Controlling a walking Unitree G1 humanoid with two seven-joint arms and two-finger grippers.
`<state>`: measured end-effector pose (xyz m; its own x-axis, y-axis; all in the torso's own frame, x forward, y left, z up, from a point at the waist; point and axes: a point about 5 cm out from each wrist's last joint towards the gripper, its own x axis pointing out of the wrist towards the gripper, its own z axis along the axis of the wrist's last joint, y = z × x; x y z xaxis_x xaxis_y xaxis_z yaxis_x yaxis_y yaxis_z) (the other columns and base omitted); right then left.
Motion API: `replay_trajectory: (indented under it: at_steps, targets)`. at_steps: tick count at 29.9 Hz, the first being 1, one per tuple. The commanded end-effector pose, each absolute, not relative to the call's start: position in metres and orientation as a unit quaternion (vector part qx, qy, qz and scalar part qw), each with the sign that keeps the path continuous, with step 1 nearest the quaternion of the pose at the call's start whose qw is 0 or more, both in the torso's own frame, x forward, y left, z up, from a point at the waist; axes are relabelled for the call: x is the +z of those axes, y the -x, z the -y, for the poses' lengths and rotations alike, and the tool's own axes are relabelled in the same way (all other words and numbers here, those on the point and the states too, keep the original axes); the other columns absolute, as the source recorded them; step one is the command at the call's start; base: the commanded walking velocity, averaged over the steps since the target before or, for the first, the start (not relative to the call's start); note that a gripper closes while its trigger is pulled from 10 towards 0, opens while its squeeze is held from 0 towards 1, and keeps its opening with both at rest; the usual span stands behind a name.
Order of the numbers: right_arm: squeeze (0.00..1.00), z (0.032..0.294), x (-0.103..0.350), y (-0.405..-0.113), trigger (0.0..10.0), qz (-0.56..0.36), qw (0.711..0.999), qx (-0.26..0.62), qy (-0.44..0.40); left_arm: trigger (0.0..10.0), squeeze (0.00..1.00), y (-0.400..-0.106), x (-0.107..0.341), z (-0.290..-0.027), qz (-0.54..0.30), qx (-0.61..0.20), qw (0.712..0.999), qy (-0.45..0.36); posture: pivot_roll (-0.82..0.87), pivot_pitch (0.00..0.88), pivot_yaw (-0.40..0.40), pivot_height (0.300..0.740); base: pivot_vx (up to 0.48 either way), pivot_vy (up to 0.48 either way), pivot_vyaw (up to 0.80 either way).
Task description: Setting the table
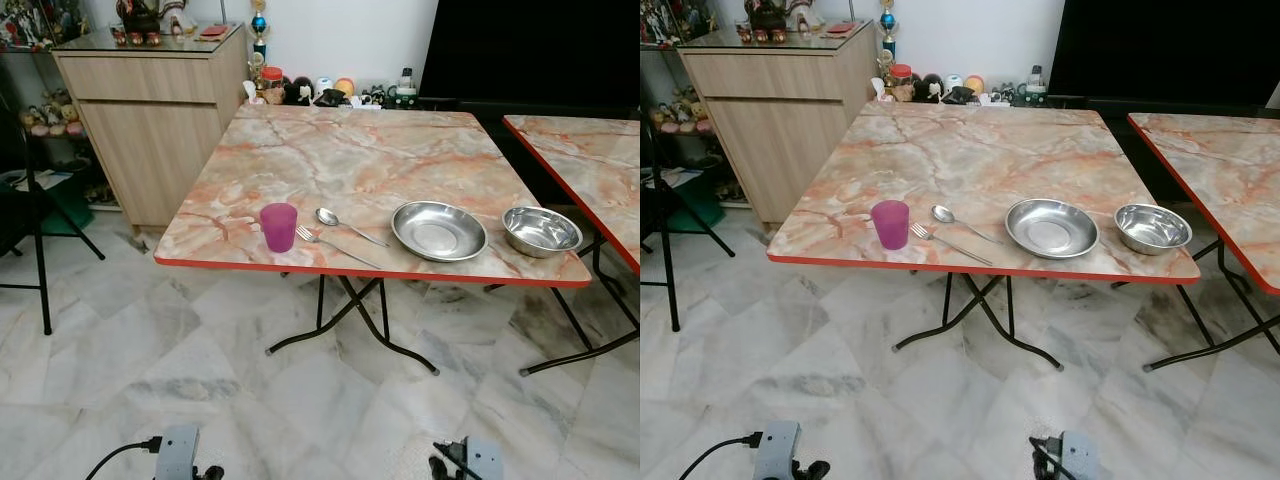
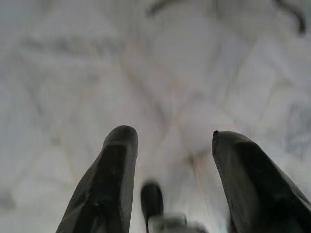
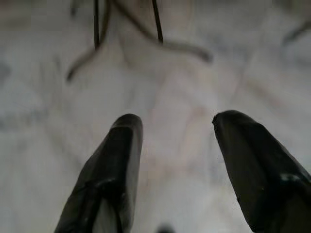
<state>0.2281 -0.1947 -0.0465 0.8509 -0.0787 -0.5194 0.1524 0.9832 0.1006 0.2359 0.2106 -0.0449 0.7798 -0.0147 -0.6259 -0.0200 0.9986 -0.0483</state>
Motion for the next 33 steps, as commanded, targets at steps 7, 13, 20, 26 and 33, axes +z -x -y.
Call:
replay_trajectory:
  at_steps: [7,13,20,26,33]
  targets:
    - [0.00,0.203,-0.024,-0.237,10.0,-0.161,0.985,-0.041,-0.043,10.0,0.00,-0.245,-0.027,-0.215,-0.234,-0.004,0.972,0.035,0.05,0.000,-0.027,0.740,0.000,0.000,0.00]
    - [0.00,0.217,-0.031,-0.205,10.0,-0.154,0.986,-0.059,-0.028,10.0,0.00,-0.221,-0.029,-0.230,-0.207,-0.005,0.978,0.022,0.07,0.000,-0.043,0.740,0.000,0.000,0.00]
    - [0.00,0.224,-0.056,-0.177,10.0,-0.240,0.965,-0.097,-0.044,10.0,0.00,-0.205,-0.045,-0.234,-0.264,-0.003,0.964,0.015,0.06,0.006,-0.044,0.740,0.000,0.000,0.00]
    - [0.00,0.225,-0.096,-0.129,10.0,-0.442,0.883,-0.145,-0.058,10.0,0.00,-0.186,-0.073,-0.219,-0.413,-0.031,0.910,-0.025,0.06,0.009,-0.036,0.740,0.000,0.000,0.00]
    - [0.00,0.220,-0.090,-0.148,10.0,-0.417,0.891,-0.156,-0.087,10.0,0.00,-0.197,-0.070,-0.206,-0.401,-0.027,0.916,0.001,0.04,0.000,-0.017,0.740,0.000,0.000,0.00]
